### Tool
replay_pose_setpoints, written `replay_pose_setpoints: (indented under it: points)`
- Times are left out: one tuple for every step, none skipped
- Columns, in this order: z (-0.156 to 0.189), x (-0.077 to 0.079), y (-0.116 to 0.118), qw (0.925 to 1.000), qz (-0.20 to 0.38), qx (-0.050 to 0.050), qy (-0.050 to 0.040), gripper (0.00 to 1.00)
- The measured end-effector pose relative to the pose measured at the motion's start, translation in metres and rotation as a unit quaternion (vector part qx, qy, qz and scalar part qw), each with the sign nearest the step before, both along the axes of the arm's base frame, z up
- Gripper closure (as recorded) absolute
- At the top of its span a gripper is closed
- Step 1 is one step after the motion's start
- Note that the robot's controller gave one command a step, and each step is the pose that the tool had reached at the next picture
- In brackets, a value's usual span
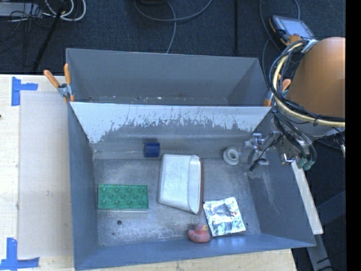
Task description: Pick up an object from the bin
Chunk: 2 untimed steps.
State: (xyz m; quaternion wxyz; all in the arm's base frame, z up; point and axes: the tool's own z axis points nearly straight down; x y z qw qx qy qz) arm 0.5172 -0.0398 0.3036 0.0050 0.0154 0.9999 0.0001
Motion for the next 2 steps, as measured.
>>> replay_pose_setpoints:
  points:
    - [-0.091, -0.011, -0.018, 0.9984, 0.056, 0.000, 0.0092, 1.00]
    - [-0.178, 0.008, -0.020, 0.9958, -0.091, 0.001, 0.0077, 1.00]
